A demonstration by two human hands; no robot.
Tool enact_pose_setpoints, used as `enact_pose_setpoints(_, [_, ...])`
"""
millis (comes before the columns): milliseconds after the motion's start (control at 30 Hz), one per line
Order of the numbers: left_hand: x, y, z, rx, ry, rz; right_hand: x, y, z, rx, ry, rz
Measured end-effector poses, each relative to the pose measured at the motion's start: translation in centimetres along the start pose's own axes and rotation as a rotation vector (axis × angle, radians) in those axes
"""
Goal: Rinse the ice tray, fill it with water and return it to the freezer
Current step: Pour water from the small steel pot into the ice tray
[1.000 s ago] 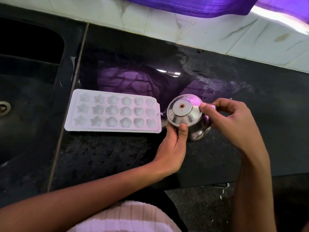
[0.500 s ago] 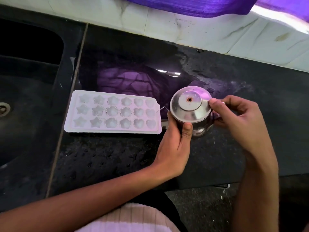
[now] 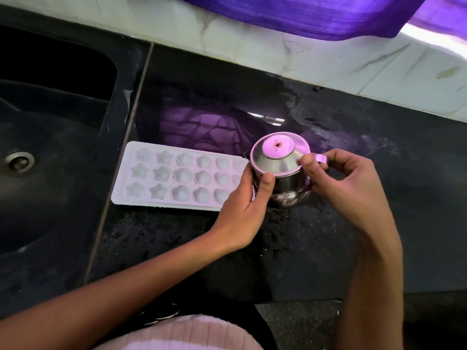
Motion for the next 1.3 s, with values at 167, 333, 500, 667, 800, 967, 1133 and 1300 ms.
enact_pose_setpoints(167, [1.0,-0.8,0.3,0.062,0.013,-0.042,-1.1,0.0,1.4,0.014,-0.02,-0.078])
enact_pose_setpoints(333, [1.7,-1.4,0.5,0.115,0.013,-0.088,-2.1,0.5,2.4,0.007,-0.037,-0.137])
enact_pose_setpoints(500, [1.5,-1.5,0.7,0.141,0.008,-0.115,-2.2,0.8,3.0,-0.009,-0.033,-0.185])
enact_pose_setpoints(667, [1.4,-1.4,1.0,0.149,0.036,-0.141,-2.0,0.2,3.3,-0.004,-0.03,-0.236])
enact_pose_setpoints(800, [1.3,-1.2,1.0,0.154,0.051,-0.151,-1.8,-0.2,3.4,0.003,-0.033,-0.251])
enact_pose_setpoints(967, [1.4,-0.7,0.8,0.139,0.059,-0.16,-1.6,-0.7,3.4,0.011,-0.049,-0.235])
enact_pose_setpoints(1133, [1.4,-0.6,0.8,0.145,0.064,-0.165,-1.6,-0.8,3.7,0.016,-0.056,-0.233])
enact_pose_setpoints(1300, [1.2,-0.5,1.1,0.143,0.06,-0.158,-1.5,-0.8,3.8,0.012,-0.051,-0.226])
Point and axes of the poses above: each hand's wrist, its own z-axis towards the middle knuckle, its own x-axis out of the back of the hand, y = z × x, the point moved 4 cm from there along z, towards the middle knuckle, and after that the axes turned 4 degrees about -z, right-handed, at the moved point
